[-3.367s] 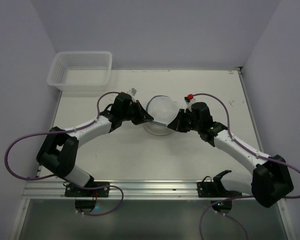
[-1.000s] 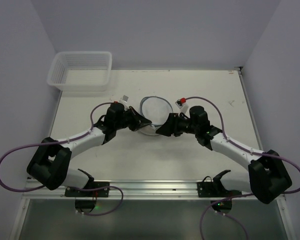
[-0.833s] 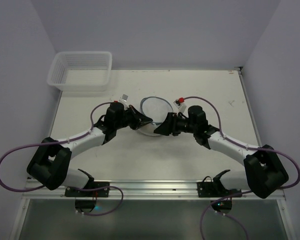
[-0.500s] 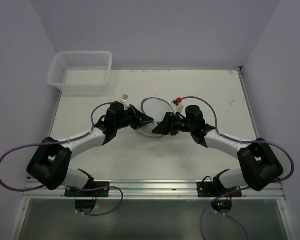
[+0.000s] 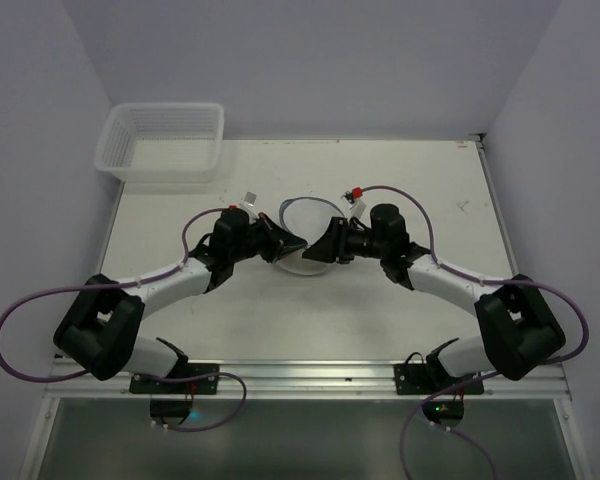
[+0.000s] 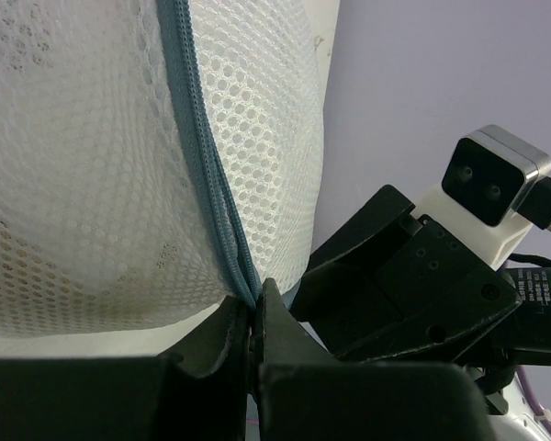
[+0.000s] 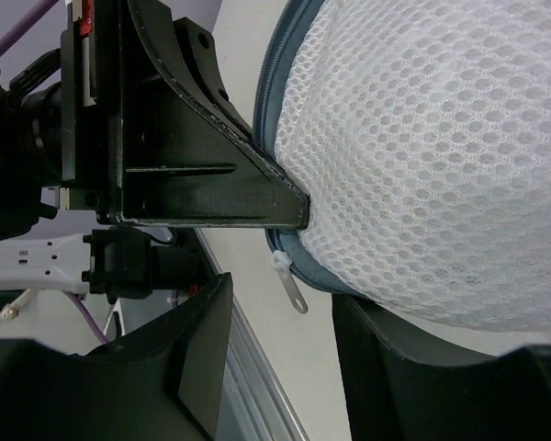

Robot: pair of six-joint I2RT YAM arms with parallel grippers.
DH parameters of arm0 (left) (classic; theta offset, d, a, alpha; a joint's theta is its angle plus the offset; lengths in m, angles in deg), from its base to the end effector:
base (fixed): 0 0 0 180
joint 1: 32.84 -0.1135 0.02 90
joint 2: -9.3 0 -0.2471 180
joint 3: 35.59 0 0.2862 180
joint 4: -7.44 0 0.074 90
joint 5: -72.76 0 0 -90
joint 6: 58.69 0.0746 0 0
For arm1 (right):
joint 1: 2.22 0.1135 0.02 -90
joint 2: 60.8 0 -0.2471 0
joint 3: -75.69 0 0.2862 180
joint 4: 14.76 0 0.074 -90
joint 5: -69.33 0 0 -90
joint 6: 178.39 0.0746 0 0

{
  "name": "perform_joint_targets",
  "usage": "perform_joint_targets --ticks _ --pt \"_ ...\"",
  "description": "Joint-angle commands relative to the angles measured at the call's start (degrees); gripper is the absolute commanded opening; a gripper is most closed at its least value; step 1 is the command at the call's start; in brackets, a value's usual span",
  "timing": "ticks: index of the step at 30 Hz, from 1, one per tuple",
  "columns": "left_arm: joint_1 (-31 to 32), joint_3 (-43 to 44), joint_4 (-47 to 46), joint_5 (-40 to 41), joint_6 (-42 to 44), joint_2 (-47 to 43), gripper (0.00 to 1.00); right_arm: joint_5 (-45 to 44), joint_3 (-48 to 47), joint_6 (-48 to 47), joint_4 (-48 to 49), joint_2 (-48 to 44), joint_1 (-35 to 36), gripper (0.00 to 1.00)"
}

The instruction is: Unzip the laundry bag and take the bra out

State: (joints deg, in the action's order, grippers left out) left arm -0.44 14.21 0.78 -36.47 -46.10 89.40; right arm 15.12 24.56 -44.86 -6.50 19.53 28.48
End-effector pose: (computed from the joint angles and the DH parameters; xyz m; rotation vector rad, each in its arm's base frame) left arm 0.2882 -0.2120 0.1546 -0.6483 2.2338 -1.4620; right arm 0.2821 0.2182 0.1694 -0.2295 2.1439 1.4158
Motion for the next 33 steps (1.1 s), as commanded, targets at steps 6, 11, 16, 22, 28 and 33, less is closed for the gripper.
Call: perform_joint_targets --ticks 6,11,16,22,28,33 --pt "0.9 0.2 0.0 2.0 2.3 0.0 0.0 1.0 -3.2 0.7 0.8 -1.6 0.2 0.44" --pt "1.1 0.0 0.5 2.9 2.8 0.2 0.0 0.4 -3.1 0.8 0.3 -1.7 0.1 0.36" --pt "1.2 0.2 0.5 3.1 3.1 0.1 0.0 -0.2 -2.3 0.6 -0.4 -1.4 0.2 0.23" --pt "1.1 -0.7 1.6 4.2 3.4 -1.0 0.0 -4.8 -1.5 -3.8 -7.9 -4.2 0.0 0.0" --pt "0.3 -3.5 2.3 4.7 3.8 -2.7 0.0 -7.1 1.5 -6.5 -17.7 -8.4 -6.8 0.0" --pt "0.3 -6.5 1.8 4.7 3.4 -4.2 0.0 -10.6 1.5 -8.8 -23.4 -13.3 -13.5 0.0"
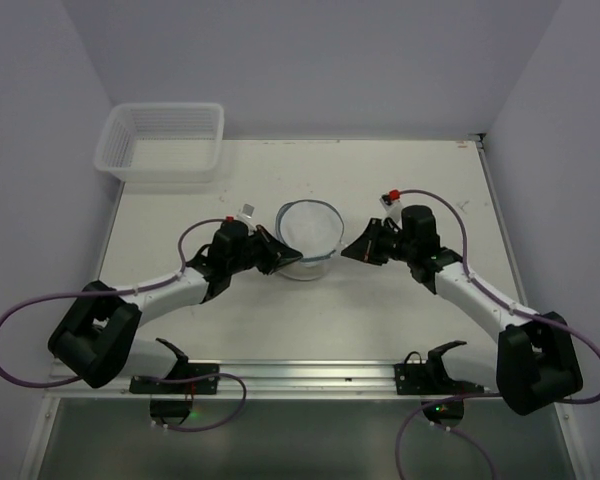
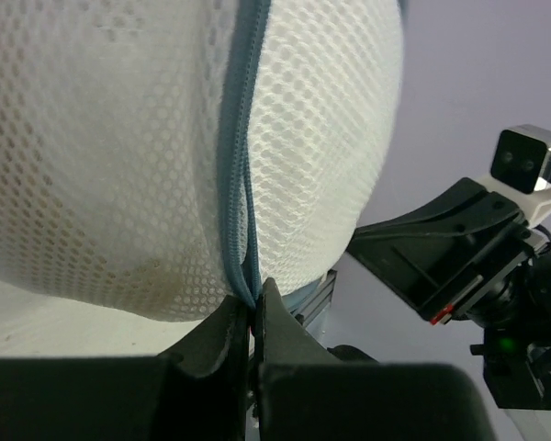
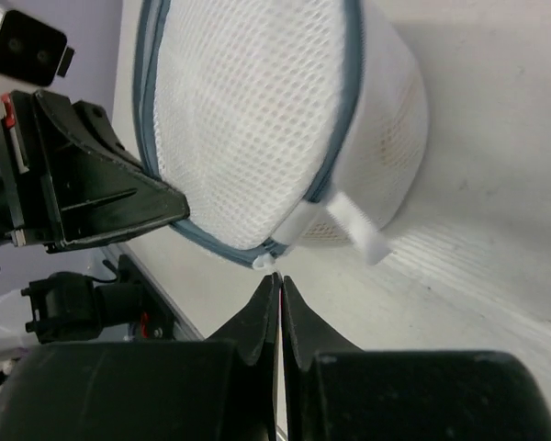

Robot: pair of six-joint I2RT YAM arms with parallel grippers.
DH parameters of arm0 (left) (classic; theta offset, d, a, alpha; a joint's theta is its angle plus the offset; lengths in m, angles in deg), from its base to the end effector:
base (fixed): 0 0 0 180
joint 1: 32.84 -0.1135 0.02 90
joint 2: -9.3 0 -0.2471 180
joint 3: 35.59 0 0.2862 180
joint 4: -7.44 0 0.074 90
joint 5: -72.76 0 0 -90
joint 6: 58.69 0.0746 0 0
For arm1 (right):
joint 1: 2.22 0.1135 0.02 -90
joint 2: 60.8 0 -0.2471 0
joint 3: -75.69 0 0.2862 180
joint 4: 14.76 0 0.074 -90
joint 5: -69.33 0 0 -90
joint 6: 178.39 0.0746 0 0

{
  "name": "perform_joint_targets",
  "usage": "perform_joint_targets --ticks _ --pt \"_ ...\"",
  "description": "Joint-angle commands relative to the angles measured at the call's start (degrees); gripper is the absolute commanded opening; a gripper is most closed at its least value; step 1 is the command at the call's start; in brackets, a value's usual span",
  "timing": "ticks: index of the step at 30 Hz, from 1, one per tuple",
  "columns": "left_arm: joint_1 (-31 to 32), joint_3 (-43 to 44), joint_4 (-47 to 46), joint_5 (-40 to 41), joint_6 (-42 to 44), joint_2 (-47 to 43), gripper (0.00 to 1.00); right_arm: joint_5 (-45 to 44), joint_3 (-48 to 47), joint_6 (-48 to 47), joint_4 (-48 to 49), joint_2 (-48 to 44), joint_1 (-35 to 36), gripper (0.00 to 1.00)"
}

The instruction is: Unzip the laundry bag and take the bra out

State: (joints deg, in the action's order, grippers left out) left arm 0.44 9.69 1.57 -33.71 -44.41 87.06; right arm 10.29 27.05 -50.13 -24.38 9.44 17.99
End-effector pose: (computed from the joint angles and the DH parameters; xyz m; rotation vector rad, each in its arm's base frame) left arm 0.2719 -0.2038 0.1361 -0.6549 2.2671 -1.3791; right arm 0.2876 0.1468 0.1692 0.0063 2.2569 1.1523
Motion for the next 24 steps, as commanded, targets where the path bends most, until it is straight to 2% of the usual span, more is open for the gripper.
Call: perform_joint_targets --ticks 1,4,8,9,10,11,12,13,14,15,16,19,24 --pt "-0.6 -2.7 0.8 1.8 1.8 -2.1 0.0 -7.5 -1.7 -3.8 -7.0 -3.8 -3.4 0.0" --pt "-0.7 -4.2 0.8 2.0 2.2 -3.1 0.0 -12.6 -4.3 -3.1 -12.4 -3.4 -4.6 0.0" --pt "-0.6 -6.2 -0.7 1.8 2.6 -5.0 0.0 -8.9 -5.7 -4.2 -11.8 -3.6 -4.7 0.0" --pt "-0.6 -6.3 -1.0 1.6 2.9 -5.2 0.06 -7.2 -5.7 -4.2 -11.4 -4.1 -4.6 0.0" --pt "-0.6 -6.2 -1.4 1.2 3.4 -5.2 0.16 -6.8 -5.7 -4.6 -11.2 -4.6 -4.5 0.0" --pt "-0.6 -5.8 -1.1 0.9 4.6 -5.6 0.39 -6.9 -5.7 -4.7 -11.0 -5.6 -4.3 0.03" --pt "-0.5 -5.3 -0.7 0.8 5.3 -5.9 0.49 -7.1 -5.8 -5.3 -11.3 -6.2 -3.8 0.09" --pt "-0.7 -4.9 -0.2 1.3 6.1 -6.3 0.6 -7.7 -6.2 -5.6 -11.4 -6.7 -3.6 0.22" --pt "-0.8 -4.3 1.4 1.6 8.0 -7.1 0.77 -8.1 -6.4 -5.8 -11.8 -7.2 -3.4 0.29" --pt "-0.9 -2.9 2.7 2.1 9.1 -7.5 0.83 -8.6 -6.9 -6.2 -12.7 -8.0 -3.1 0.35" --pt "-1.8 -2.0 3.9 2.4 10.2 -7.9 0.86 -9.5 -7.1 -6.4 -12.9 -8.4 -2.9 0.45" --pt "-5.0 1.5 10.0 2.5 15.5 -9.1 0.89 -11.1 -8.0 -7.1 -14.3 -9.6 -1.7 0.57" --pt "-11.9 9.0 15.9 1.1 27.9 -7.0 0.88 -16.3 -10.7 -8.8 -16.4 -9.8 2.6 0.66"
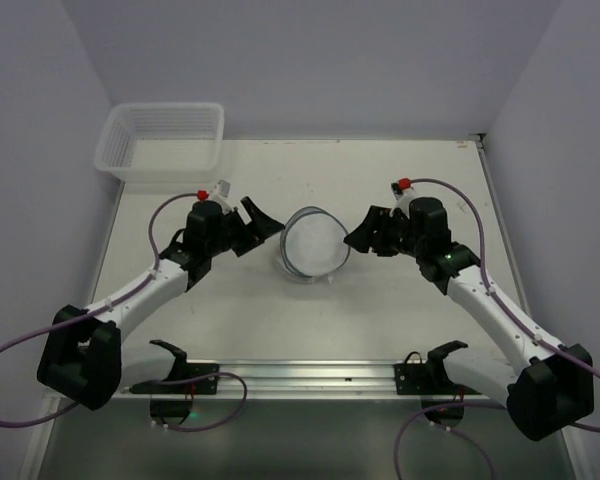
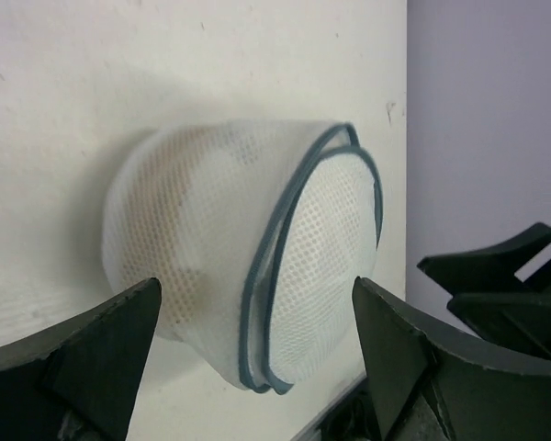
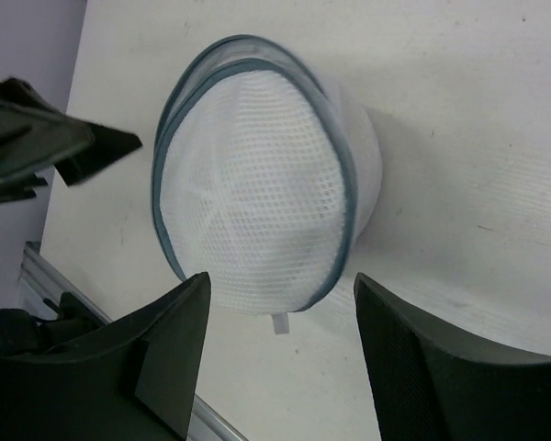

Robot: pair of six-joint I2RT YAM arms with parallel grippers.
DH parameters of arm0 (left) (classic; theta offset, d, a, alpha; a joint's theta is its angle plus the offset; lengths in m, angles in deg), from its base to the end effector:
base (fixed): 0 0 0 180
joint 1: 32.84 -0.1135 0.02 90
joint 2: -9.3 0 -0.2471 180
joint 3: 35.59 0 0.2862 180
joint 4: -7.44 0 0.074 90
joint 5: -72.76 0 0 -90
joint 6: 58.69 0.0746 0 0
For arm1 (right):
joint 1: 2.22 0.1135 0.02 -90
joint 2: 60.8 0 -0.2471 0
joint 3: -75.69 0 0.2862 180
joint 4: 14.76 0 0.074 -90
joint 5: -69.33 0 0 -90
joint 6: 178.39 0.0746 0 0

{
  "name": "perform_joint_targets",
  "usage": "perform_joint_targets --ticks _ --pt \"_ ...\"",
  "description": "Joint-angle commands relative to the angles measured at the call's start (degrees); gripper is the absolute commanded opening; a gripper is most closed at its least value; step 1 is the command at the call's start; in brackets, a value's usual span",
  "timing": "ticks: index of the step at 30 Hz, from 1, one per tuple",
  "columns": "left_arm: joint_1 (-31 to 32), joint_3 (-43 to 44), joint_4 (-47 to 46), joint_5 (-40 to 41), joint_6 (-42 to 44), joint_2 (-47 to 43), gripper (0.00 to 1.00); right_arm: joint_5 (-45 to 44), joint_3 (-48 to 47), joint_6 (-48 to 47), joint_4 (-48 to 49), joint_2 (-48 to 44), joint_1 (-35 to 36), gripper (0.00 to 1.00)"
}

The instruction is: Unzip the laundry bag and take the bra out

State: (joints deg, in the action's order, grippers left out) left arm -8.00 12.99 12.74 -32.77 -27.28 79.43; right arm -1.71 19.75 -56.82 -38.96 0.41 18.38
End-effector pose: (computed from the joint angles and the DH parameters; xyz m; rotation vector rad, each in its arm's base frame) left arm 0.2932 -0.1577 0.1749 -0.4683 2.1872 -1.1384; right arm 0.2834 0.1324 0.2327 -0.0031 2.1817 0.8828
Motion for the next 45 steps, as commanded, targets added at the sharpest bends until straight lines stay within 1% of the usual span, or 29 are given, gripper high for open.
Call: perform_joint_targets --ticks 1,2,3,4,5,8,10,11,14,17,19,22,26,27,29,30,33,36,40,43,45 --pt "-3.8 9.5 6.4 -0.6 13.0 1.7 0.87 -4.7 -3.7 -2.1 -1.9 -0.2 2.8 0.66" --pt "-3.9 11.6 6.7 -1.3 17.0 4.5 0.86 -5.2 -4.0 -2.2 -1.8 0.0 3.4 0.67" --pt "-4.0 13.4 8.8 -2.3 18.5 6.2 0.86 -6.2 -4.6 -2.4 -1.7 0.4 4.2 0.67" --pt "-4.0 16.8 9.8 -5.2 19.9 7.8 0.86 -6.3 -4.9 -2.5 -1.7 1.5 4.4 0.68" --pt "-4.0 18.3 10.2 -6.7 21.8 11.0 0.85 -6.5 -5.2 -2.4 -1.4 2.2 4.4 0.68" --pt "-4.0 21.4 11.7 -11.5 23.2 14.9 0.83 -9.6 -6.3 -1.9 -1.5 5.0 4.3 0.68" --pt "-4.0 21.1 10.6 -12.6 22.8 15.2 0.82 -13.1 -7.7 -1.9 -2.0 6.4 4.0 0.68" --pt "-4.0 20.0 10.2 -12.6 22.3 14.7 0.82 -13.4 -8.1 -1.8 -2.4 8.0 3.6 0.68" --pt "-4.0 18.2 10.0 -11.8 22.1 12.9 0.82 -10.3 -9.1 -1.9 -2.3 10.4 2.7 0.68" --pt "-4.0 16.3 10.1 -10.7 21.6 11.2 0.82 -4.1 -9.3 -2.6 0.3 13.2 2.6 0.66" --pt "-4.0 15.5 10.1 -9.9 21.4 10.6 0.82 -2.1 -9.2 -2.7 1.6 14.6 2.6 0.64" --pt "-4.2 14.3 10.2 -9.2 21.0 9.7 0.82 0.5 -9.3 -3.5 3.7 16.8 2.6 0.59" --pt "-4.5 13.6 10.8 -9.0 20.4 9.0 0.83 3.8 -10.5 -3.9 4.7 19.6 2.6 0.49" --pt "-4.8 13.6 11.2 -8.6 20.4 8.7 0.83 4.0 -10.6 -3.8 4.9 19.7 2.6 0.37" --pt "-5.2 13.6 12.3 -7.7 20.4 8.0 0.83 3.4 -10.5 -3.8 5.1 19.1 2.6 0.24" --pt "-5.6 13.5 12.8 -7.2 20.4 7.7 0.83 2.9 -10.4 -4.2 5.0 18.7 2.6 0.14" --pt "-6.6 13.3 14.6 -5.0 20.5 6.7 0.83 1.2 -10.8 -5.7 4.1 15.9 2.5 0.01" --pt "-7.7 12.9 15.9 -4.8 20.2 6.1 0.83 1.9 -10.4 -7.8 3.8 11.8 3.1 0.0" --pt "-8.1 12.3 15.6 -5.6 19.2 5.7 0.83 2.5 -8.1 -10.8 5.0 5.7 5.7 0.0" --pt "-8.1 13.0 15.9 -5.8 18.9 5.6 0.83 4.7 -5.7 -13.4 6.7 0.9 7.4 0.0" --pt "-8.1 13.4 16.1 -5.7 19.1 5.5 0.83 7.0 -3.6 -17.0 8.0 -1.3 9.3 0.0"
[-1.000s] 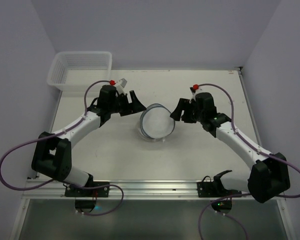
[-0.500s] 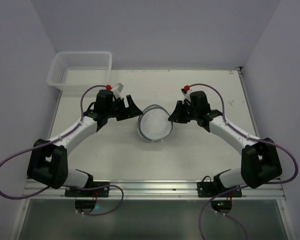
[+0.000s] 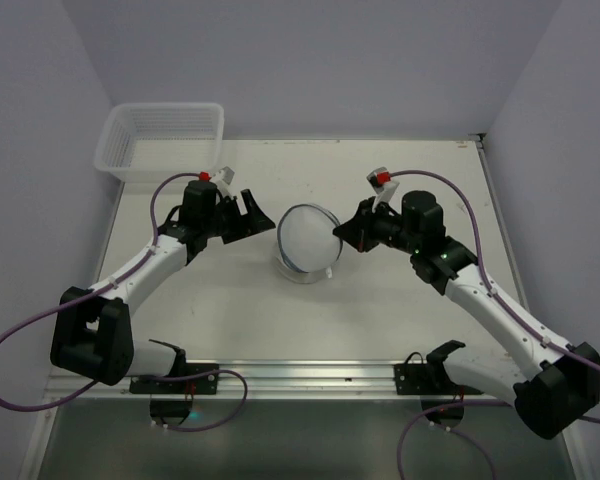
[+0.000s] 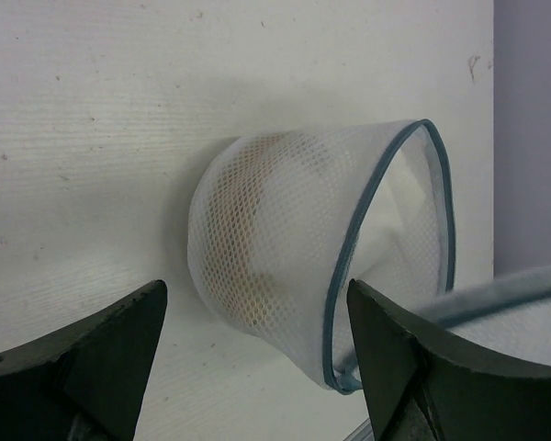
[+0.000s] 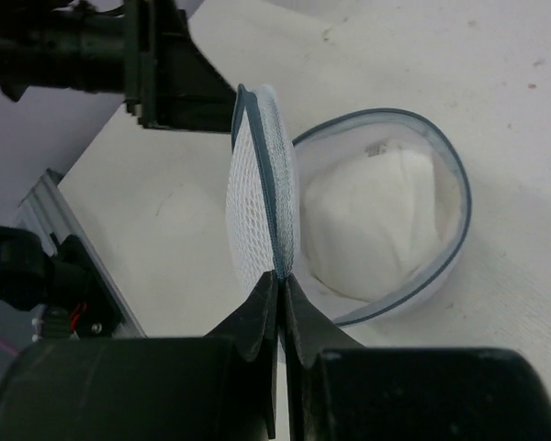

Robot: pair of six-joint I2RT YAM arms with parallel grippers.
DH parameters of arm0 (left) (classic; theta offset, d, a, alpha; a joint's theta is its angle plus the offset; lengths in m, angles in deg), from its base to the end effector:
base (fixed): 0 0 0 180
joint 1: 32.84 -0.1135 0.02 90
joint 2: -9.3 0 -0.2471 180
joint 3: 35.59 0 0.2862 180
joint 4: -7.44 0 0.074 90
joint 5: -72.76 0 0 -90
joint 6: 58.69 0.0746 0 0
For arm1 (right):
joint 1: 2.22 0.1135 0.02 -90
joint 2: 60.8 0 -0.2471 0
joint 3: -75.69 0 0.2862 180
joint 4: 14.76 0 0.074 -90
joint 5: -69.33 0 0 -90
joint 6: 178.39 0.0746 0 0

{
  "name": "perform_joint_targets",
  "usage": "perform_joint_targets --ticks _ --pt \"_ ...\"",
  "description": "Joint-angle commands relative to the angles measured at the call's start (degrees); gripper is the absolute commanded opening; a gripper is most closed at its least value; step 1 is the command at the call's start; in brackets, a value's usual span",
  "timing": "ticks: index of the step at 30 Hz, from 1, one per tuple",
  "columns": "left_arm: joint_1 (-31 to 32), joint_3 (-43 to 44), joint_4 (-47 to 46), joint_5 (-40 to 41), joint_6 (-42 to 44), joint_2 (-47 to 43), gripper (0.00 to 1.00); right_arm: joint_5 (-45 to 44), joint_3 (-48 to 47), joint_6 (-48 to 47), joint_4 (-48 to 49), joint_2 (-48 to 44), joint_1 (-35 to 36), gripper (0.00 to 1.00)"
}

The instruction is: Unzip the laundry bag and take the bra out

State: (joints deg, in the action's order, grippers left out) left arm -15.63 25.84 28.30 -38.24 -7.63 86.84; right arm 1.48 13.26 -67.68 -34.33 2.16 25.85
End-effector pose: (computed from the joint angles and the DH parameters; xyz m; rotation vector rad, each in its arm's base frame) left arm 0.3325 -0.1310 0.1890 -0.2270 2.3221 -0.9254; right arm 0.2764 0.1793 0.2818 -0.3997 1.9700 0.9298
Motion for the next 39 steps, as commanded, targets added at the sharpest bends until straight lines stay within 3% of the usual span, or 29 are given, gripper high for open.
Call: perform_joint_targets --ticks 1,5,9,18,22,26,29,31,34,37,39 --pt "-0.4 0.8 0.8 -0.2 -0.5 -1.9 0.83 4.3 3.6 -7.5 3.7 -5.0 2.5 0.0" --pt "-0.4 1.6 1.8 0.3 -0.1 -2.2 0.83 7.0 6.6 -13.1 2.6 -9.3 6.5 0.01" --pt "-0.4 1.6 2.4 1.0 0.3 -2.7 0.83 8.2 7.7 -18.6 -1.1 -10.9 11.2 0.11" --pt "-0.4 0.6 2.8 1.7 -0.2 -3.4 0.83 7.4 8.1 -28.4 -9.0 -6.5 23.2 0.24" --pt "-0.4 0.3 3.6 2.7 0.2 -4.8 0.83 9.0 5.8 -29.2 -14.0 -3.3 25.5 0.41" --pt "-0.3 0.3 3.1 2.8 0.2 -7.5 0.83 7.7 3.7 -23.9 -13.3 -3.5 25.5 0.48" --pt "0.8 1.0 3.2 3.9 0.8 -9.7 0.83 -1.7 2.4 -16.8 -12.1 -3.9 24.8 0.5" --pt "2.0 1.7 3.6 5.3 0.8 -10.3 0.83 -9.3 1.0 -12.6 -12.1 -3.7 23.8 0.46" --pt "8.2 3.7 3.6 10.3 0.2 -9.7 0.83 -18.0 0.6 -4.0 -12.1 -4.1 18.0 0.47" --pt "14.5 5.5 3.3 14.7 -1.7 -7.9 0.83 -24.0 0.8 3.7 -14.2 -4.5 7.6 0.51" --pt "17.0 5.7 2.3 16.4 -2.3 -7.1 0.83 -24.2 1.0 7.6 -14.9 -4.7 4.5 0.54"
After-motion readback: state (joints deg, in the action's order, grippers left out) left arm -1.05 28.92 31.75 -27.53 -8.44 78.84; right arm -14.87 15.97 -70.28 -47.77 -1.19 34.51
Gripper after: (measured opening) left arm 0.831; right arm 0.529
